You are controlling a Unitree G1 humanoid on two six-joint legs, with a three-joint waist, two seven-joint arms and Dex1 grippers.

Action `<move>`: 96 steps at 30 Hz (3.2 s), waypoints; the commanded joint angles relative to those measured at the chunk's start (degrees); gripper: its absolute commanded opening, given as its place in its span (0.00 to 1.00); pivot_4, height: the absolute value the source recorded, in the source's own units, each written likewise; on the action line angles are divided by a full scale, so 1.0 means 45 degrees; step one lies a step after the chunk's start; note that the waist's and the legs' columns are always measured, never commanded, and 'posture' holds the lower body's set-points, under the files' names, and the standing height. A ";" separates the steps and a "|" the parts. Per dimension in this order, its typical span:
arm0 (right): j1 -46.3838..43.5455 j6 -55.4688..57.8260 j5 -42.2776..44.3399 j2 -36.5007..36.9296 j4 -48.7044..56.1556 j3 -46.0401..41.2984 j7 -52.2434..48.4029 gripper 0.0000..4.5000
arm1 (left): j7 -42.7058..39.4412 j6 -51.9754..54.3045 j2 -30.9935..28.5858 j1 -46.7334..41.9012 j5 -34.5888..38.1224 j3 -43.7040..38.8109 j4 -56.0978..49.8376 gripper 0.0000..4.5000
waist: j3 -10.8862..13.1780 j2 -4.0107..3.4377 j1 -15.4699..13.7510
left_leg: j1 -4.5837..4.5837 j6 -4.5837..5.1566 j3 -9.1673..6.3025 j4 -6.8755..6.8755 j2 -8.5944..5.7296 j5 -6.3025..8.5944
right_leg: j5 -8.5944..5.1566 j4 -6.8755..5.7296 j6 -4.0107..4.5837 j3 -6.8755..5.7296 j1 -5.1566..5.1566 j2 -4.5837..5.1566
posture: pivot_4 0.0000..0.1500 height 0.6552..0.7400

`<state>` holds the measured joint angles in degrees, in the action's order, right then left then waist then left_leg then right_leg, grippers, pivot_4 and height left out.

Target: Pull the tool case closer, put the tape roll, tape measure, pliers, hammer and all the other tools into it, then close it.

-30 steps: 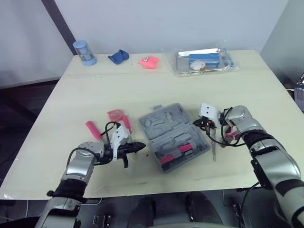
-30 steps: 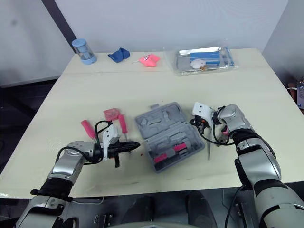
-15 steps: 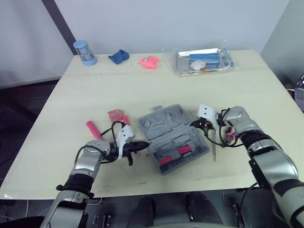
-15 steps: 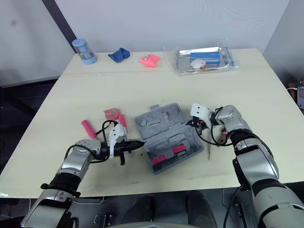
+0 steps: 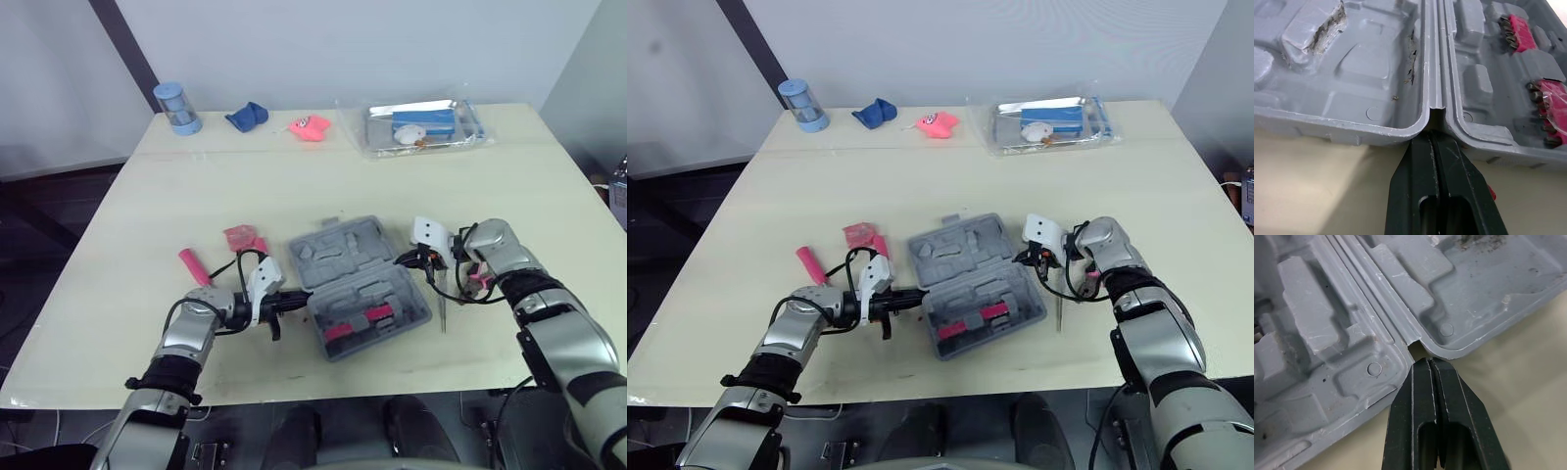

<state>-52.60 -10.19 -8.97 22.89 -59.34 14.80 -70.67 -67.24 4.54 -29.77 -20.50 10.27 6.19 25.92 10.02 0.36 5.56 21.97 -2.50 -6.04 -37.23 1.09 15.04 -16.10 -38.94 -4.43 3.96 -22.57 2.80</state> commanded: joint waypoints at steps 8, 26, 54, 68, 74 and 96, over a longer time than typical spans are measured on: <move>0.1305 0.1711 0.0812 0.0015 0.2814 0.0101 -0.1717 0.01 | -0.0298 0.0124 -0.0060 0.0037 0.0030 0.0220 -0.0605 0.00 | -0.0001 -0.0001 0.0004 | -0.0002 0.0007 -0.0003 0.0000 0.0000 0.0004 | 0.0000 -0.0003 0.0000 -0.0001 0.0001 -0.0002 | 1.00 1.00; 0.4829 0.5580 0.1833 0.1039 0.8997 0.0057 -0.1545 0.01 | -0.1441 0.0902 -0.1186 0.0828 0.0256 0.0294 -0.1819 0.00 | -0.0002 0.0001 -0.0054 | 0.0004 0.0016 -0.0010 0.0001 0.0000 0.0009 | 0.0000 0.0000 0.0000 -0.0002 0.0000 -0.0003 | 1.00 1.00; 0.8149 1.0387 0.3959 0.2573 1.4557 0.0299 -0.0155 0.01 | -0.2612 0.1123 -0.2079 0.1967 0.0100 0.1046 -0.3074 0.00 | -0.0002 0.0002 -0.0374 | 0.0007 0.0022 -0.0007 -0.0004 0.0000 0.0013 | -0.0002 0.0005 -0.0002 -0.0002 0.0001 -0.0003 | 1.00 1.00; 0.8344 1.0532 0.4409 0.2917 1.4649 0.0489 0.0288 0.01 | -0.2671 0.1208 -0.1983 0.2116 0.0006 0.1322 -0.3357 0.00 | -0.0002 0.0003 -0.0404 | 0.0008 0.0023 -0.0006 -0.0004 0.0000 0.0013 | -0.0002 0.0008 -0.0003 -0.0002 0.0004 -0.0003 | 1.00 1.00; 0.8346 1.0591 0.4480 0.2977 1.4685 0.0563 0.0342 0.01 | -0.2646 0.1246 -0.2000 0.2181 0.0041 0.1367 -0.3436 0.00 | -0.0002 0.0003 -0.0407 | 0.0008 0.0023 -0.0006 -0.0004 0.0000 0.0013 | -0.0002 0.0009 -0.0003 -0.0002 0.0004 -0.0002 | 1.00 1.00; 0.8903 1.0363 0.5094 0.3934 1.4646 -0.0219 0.0545 0.01 | -0.2528 0.1771 -0.2591 0.2338 0.0560 0.0653 -0.3725 0.00 | -0.0001 0.0005 -0.0439 | 0.0007 0.0023 -0.0007 -0.0004 0.0001 0.0013 | -0.0002 0.0009 -0.0003 -0.0002 0.0004 -0.0004 | 1.00 1.00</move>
<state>-12.83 37.16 12.83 39.87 4.75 16.15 -68.29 -78.09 12.21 -40.46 -10.70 11.58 10.34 10.72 10.02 0.39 3.58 22.02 -2.40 -6.07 -37.25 1.09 15.10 -16.11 -38.90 -4.44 3.95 -22.55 2.78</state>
